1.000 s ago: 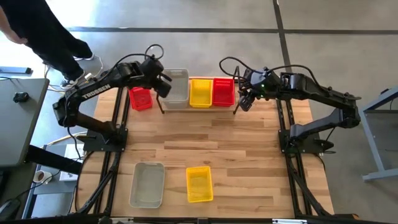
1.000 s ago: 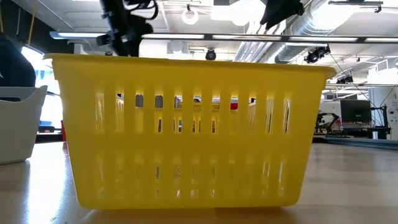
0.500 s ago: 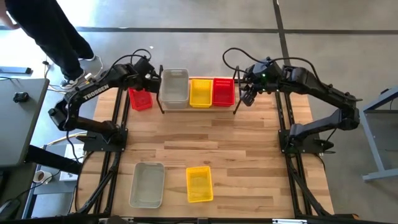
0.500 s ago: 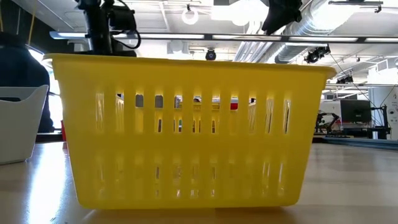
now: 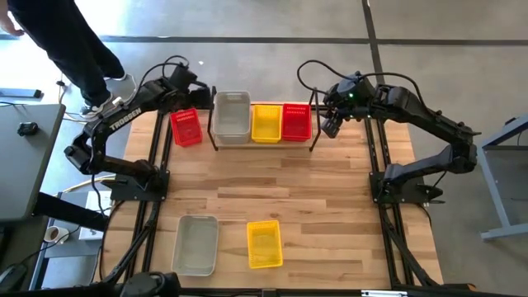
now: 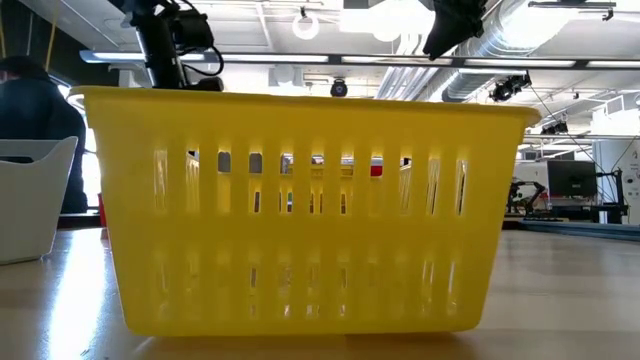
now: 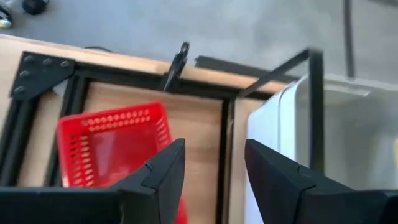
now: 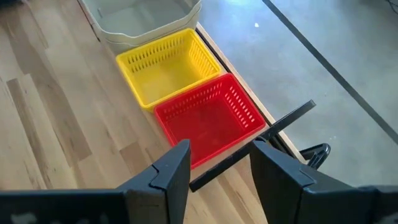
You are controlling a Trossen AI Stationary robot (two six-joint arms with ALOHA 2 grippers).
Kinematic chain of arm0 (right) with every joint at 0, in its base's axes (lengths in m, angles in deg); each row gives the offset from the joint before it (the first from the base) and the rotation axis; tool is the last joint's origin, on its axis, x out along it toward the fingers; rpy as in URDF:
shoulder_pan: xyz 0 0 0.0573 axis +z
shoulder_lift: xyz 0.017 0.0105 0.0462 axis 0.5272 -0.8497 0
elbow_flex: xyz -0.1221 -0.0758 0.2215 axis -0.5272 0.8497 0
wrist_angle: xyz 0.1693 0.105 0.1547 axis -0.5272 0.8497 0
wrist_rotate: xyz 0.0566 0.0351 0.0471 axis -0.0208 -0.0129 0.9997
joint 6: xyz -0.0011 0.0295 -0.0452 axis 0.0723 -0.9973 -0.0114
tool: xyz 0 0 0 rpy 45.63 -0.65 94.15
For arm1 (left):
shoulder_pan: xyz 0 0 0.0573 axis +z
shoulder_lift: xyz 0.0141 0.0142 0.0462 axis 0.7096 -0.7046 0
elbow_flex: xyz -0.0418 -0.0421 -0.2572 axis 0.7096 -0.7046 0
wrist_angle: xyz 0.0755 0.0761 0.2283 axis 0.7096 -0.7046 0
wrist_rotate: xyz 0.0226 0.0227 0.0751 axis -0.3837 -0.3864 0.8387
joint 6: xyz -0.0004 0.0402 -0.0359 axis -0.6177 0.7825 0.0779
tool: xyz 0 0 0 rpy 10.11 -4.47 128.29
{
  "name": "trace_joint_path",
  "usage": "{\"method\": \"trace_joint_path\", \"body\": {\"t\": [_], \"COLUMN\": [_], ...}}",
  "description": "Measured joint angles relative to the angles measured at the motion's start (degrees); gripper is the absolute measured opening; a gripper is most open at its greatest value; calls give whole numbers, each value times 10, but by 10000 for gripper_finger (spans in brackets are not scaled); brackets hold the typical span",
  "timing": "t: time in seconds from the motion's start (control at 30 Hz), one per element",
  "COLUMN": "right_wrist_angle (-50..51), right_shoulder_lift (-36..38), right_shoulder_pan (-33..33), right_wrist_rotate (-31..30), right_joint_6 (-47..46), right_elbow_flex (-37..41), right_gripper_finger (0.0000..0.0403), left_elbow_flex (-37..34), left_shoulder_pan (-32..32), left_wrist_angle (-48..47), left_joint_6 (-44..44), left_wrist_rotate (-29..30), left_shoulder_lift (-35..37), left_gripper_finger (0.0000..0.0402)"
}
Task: Stack baskets on shelf by color
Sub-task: Stack the red bin on the red bins on the shelf
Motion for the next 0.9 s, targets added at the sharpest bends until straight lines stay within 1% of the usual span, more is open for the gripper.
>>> {"method": "trace_joint_path", "body": {"t": [0.13, 0.27, 0.3, 0.4, 0.43, 0.5, 0.57, 0.67, 0.77, 0.9], "right_wrist_angle": [-1, -1, -1, -1, -1, 0, 0, 0, 0, 0], "right_shoulder_lift": [0, 0, 0, 0, 0, -1, -1, -1, -1, -1], "right_shoulder_pan": [0, 0, 0, 0, 0, 0, 0, 0, 0, -1], "right_wrist_rotate": [1, 1, 1, 1, 1, 3, 13, 23, 23, 18], "right_joint_6": [16, 16, 17, 16, 14, 13, 12, 11, -2, -4], "right_elbow_flex": [0, 0, 0, 0, 0, 0, 0, 0, 0, 0], "right_gripper_finger": [151, 151, 151, 151, 151, 151, 151, 151, 151, 151], "left_elbow_flex": [0, 0, 0, 4, 11, 34, 62, 114, 161, 187], "left_shoulder_pan": [17, 40, 43, 42, 38, 25, 10, -14, -55, -135], "left_wrist_angle": [63, 158, 180, 220, 213, 185, 144, 56, -40, -147], "left_joint_6": [4, 4, 9, 74, 94, 138, 188, 258, 321, 389], "left_wrist_rotate": [-25, -64, -83, -156, -173, -184, -176, -161, -130, -54], "left_shoulder_lift": [0, 0, 0, 0, 0, 0, 1, 1, 2, 2], "left_gripper_finger": [156, 156, 156, 156, 156, 156, 156, 156, 156, 156]}}
